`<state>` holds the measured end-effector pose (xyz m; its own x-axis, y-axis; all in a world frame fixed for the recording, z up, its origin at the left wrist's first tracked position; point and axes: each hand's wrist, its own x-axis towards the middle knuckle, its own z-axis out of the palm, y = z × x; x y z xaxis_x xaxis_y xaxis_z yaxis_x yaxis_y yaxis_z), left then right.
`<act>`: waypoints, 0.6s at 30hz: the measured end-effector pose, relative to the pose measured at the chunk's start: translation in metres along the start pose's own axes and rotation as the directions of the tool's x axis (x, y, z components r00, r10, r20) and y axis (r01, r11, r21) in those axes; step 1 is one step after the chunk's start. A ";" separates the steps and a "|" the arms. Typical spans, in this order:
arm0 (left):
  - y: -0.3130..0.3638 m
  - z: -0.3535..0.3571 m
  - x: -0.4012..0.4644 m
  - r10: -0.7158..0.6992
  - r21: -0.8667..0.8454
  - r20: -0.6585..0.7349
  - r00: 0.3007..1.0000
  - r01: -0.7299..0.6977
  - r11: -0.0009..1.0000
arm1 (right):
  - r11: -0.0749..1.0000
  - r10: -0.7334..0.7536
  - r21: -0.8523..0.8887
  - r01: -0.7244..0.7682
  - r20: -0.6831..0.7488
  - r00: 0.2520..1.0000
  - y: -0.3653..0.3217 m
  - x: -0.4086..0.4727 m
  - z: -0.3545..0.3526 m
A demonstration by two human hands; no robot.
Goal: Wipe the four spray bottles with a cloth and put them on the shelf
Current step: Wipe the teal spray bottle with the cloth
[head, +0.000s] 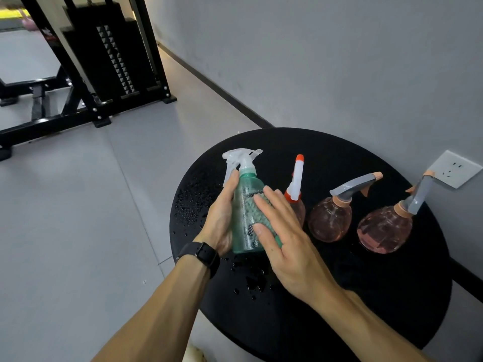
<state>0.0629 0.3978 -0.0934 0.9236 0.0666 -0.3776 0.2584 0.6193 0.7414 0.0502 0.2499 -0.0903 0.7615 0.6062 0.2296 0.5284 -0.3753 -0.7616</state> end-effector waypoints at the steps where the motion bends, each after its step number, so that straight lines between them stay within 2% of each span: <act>1: -0.002 0.000 0.000 0.007 0.006 -0.003 1.000 -0.007 1.000 | 1.000 0.021 0.010 -0.021 -0.012 1.000 0.001 0.004 -0.001; 4: -0.005 0.003 0.000 0.046 0.076 -0.073 0.996 -0.041 0.996 | 0.997 0.076 0.032 -0.075 -0.038 0.996 0.002 0.016 -0.003; 8: -0.007 0.006 -0.004 0.067 0.322 -0.243 0.968 0.015 0.947 | 0.992 0.129 0.024 -0.128 -0.045 0.991 0.006 0.029 -0.001; 10: -0.007 0.006 -0.007 0.038 0.373 -0.228 0.973 0.051 0.926 | 0.990 0.144 -0.003 -0.144 -0.044 0.989 0.008 0.033 0.001; 14: -0.008 0.008 -0.008 -0.002 0.397 -0.089 0.996 0.037 0.917 | 0.986 0.169 0.007 -0.169 -0.016 0.985 0.009 0.032 0.003; 18: -0.009 0.008 -0.005 0.017 0.371 -0.114 0.993 0.027 0.928 | 0.985 0.164 0.045 -0.165 0.024 0.986 0.005 0.023 0.001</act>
<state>0.0585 0.3851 -0.0940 0.8896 0.1660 -0.4256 0.3695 0.2865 0.8840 0.0699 0.2630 -0.0896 0.8289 0.5526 0.0869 0.3777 -0.4382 -0.8157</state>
